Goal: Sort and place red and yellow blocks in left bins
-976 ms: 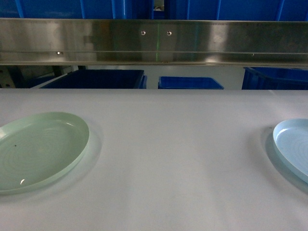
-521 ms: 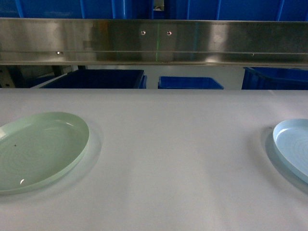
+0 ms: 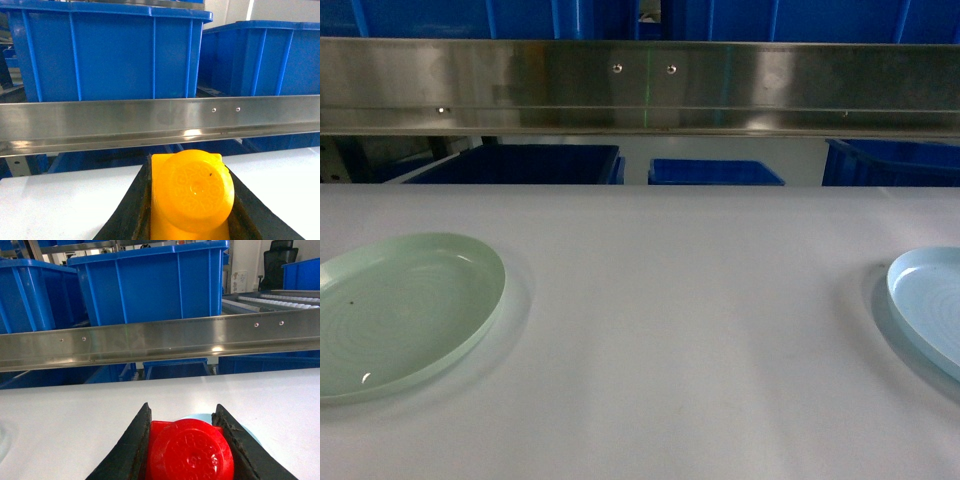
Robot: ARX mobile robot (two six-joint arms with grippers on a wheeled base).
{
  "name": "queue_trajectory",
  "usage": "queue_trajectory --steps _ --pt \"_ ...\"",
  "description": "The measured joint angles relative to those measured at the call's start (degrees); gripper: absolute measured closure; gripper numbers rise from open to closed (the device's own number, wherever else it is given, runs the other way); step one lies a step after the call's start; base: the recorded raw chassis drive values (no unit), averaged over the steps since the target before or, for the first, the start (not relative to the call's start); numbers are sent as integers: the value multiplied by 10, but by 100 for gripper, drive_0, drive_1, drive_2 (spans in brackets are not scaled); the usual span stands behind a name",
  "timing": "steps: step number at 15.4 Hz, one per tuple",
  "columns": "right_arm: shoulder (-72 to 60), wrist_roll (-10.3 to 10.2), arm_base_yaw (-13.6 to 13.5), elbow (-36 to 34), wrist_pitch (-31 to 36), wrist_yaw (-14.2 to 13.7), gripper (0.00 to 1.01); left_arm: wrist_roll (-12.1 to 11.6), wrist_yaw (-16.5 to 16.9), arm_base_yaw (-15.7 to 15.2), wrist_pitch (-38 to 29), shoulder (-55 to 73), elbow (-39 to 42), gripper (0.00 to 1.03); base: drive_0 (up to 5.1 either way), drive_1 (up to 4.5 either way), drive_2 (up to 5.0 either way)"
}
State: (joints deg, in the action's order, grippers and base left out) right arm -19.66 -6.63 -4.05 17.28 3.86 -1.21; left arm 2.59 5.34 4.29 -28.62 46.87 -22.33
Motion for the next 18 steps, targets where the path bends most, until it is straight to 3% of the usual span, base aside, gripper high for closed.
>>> queue_trajectory --steps 7,18 --pt "-1 0 0 0 0 0 72 0 0 0 -2 2 2 76 -50 -310 367" --pt "1 0 0 -2 -1 2 72 0 0 0 -1 -1 2 76 -476 326 169"
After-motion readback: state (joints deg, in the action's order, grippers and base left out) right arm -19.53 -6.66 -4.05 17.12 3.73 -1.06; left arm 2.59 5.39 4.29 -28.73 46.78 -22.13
